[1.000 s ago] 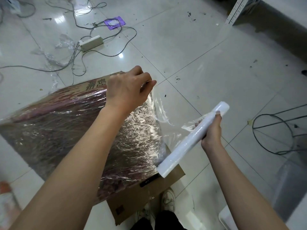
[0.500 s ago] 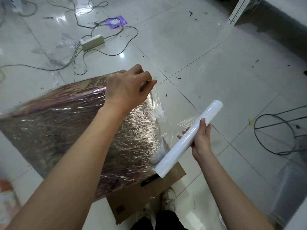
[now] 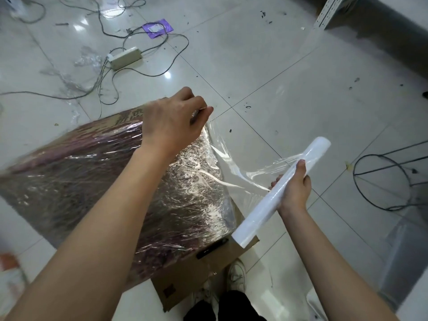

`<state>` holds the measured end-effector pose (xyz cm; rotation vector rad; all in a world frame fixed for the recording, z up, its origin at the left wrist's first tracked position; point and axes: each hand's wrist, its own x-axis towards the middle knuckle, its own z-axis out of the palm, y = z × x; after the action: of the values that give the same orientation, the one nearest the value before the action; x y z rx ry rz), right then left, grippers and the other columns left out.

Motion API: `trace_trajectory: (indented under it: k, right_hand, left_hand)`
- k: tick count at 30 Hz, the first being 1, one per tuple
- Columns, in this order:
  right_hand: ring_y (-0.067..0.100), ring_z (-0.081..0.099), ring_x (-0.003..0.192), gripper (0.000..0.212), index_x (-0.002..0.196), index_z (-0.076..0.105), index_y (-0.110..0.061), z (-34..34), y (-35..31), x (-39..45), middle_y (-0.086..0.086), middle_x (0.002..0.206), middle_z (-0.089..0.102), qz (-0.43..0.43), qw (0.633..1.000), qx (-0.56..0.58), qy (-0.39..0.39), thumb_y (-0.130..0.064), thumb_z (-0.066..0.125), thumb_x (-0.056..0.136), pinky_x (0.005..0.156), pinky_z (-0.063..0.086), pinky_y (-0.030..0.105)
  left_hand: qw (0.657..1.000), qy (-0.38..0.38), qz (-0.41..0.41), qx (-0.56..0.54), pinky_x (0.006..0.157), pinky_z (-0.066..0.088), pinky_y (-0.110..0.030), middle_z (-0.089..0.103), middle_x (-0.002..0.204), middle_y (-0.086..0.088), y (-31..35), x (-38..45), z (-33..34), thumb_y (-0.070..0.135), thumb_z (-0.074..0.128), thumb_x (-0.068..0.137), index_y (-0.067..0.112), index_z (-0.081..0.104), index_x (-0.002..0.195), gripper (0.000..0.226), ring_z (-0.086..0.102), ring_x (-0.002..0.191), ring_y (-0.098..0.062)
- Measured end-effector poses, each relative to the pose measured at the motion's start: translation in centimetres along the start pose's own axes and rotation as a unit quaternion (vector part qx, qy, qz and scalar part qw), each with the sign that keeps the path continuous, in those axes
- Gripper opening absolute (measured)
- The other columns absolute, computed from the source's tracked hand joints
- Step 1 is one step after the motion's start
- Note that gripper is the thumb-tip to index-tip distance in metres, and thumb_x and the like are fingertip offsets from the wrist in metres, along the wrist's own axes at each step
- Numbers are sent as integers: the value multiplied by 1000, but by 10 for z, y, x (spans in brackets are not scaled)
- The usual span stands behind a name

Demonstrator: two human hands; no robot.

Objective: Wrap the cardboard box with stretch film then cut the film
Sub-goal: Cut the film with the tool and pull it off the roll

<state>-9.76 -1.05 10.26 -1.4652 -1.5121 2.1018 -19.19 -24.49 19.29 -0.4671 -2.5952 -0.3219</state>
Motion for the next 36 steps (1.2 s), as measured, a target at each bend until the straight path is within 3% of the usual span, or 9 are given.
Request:
trace_trajectory:
  k: [4,13,17,20,24,28,32,34,36]
  right_hand:
    - [20,51,52,35,100,49,-18,-11,-3,8,6,66,53,29,998,32,35,-51,52,89,56,48,30]
    - [22,54,58,50,116,49,-9,-22,-1,16,8,71,55,66,992,64,83,-51,52,88,55,48,27]
    - [29,62,108,57,132,47,-10,-29,-3,18,13,121,61,110,979,55,165,-51,48,91,63,44,27]
    - [27,56,117,62,137,43,-9,-36,-4,18,10,135,52,129,971,49,196,-51,47,92,74,40,27]
    - [22,63,101,62,133,48,-10,-39,-5,23,7,126,60,127,968,71,204,-54,48,90,56,41,23]
    - [24,59,110,62,133,48,-10,-42,-6,26,7,126,59,129,966,47,221,-55,45,91,74,39,28]
    - [26,60,111,61,132,48,-8,-47,-4,31,9,125,60,120,969,48,210,-53,47,91,73,41,28]
    - [26,65,90,60,128,50,-8,-44,-4,30,11,103,65,128,978,55,157,-53,51,89,65,45,28]
    - [21,56,62,55,117,52,-8,-41,-3,31,7,75,55,146,981,88,92,-52,56,85,55,45,26]
  left_hand:
    - [1000,-4,-1,-3,49,30,-22,63,74,3,-3,2,-2,47,49,93,23,71,79,35,57,48,-28]
    - [1000,-13,-9,-15,51,31,-23,64,76,3,-3,3,-3,48,49,93,23,71,80,36,59,51,-29]
    - [1000,-18,-14,-20,53,32,-25,64,79,2,-3,5,-4,49,47,93,23,71,83,37,61,56,-31]
    - [1000,-23,-11,-17,52,35,-26,65,80,2,0,4,-2,50,46,93,22,71,84,38,62,57,-32]
    - [999,-22,-18,-14,54,35,-27,65,81,1,-2,4,-3,50,46,93,22,71,84,38,61,59,-33]
    - [999,-26,-17,-15,55,33,-28,65,83,1,2,4,-4,49,46,93,22,71,86,37,61,61,-33]
    - [1000,-22,-16,-11,55,27,-27,64,81,1,3,3,-4,48,47,93,21,71,85,36,59,57,-33]
    - [1000,-20,-12,-11,54,27,-26,64,78,1,4,2,-2,47,48,92,20,70,82,36,58,53,-32]
    - [1000,-18,-11,-8,53,28,-26,63,77,1,4,2,-2,46,48,93,20,70,82,36,57,53,-32]
